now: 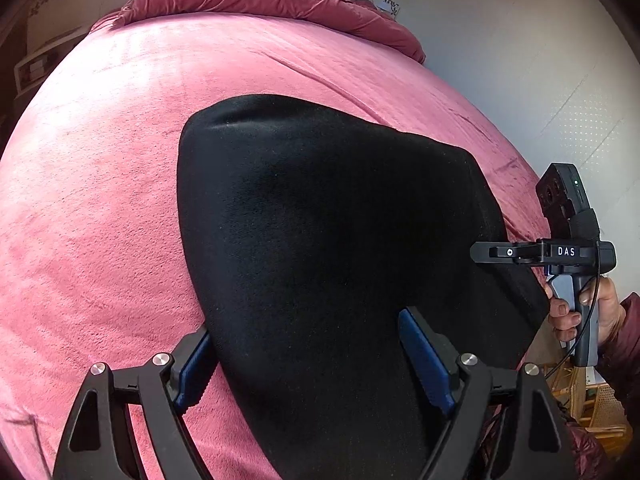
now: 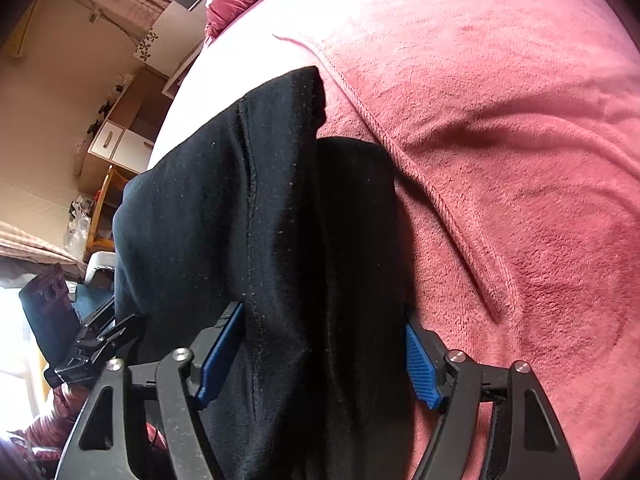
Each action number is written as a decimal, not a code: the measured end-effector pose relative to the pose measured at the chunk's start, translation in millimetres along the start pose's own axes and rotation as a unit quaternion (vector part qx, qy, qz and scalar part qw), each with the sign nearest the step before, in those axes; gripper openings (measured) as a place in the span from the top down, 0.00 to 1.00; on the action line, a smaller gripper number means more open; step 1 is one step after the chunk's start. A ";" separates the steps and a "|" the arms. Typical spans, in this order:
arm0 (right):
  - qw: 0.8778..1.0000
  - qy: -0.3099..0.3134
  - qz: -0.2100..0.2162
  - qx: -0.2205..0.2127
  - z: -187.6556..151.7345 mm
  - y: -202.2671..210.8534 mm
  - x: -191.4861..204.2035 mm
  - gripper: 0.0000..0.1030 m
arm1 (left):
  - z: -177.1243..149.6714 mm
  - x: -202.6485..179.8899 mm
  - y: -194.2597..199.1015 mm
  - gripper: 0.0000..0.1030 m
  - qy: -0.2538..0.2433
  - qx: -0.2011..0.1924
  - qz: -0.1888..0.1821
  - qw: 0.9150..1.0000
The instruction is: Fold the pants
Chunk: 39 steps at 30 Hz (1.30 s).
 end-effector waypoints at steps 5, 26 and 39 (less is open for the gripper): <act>1.000 0.012 -0.007 0.002 0.2 5.0 16.8 0.51 | 4.2 4.8 -6.3 0.37 0.024 0.000 -0.017 1.000; 0.987 0.149 0.054 -0.028 95.7 -14.8 163.0 0.59 | 50.4 57.9 108.3 0.64 0.025 -0.109 0.053 0.992; 0.990 0.137 0.032 0.030 150.9 -86.0 180.3 0.58 | 60.7 137.1 80.7 0.62 0.113 -0.074 0.060 0.989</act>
Point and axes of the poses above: each gripper's, at about its wrist camera, not at the fingertips, and y roughly against the way its jaws point, x to its left, z to its top, the point moved 3 cm from there along -y, roughly the way its jaws point, and after that the axes turned 5 degrees about x, right-handed, at the moved point
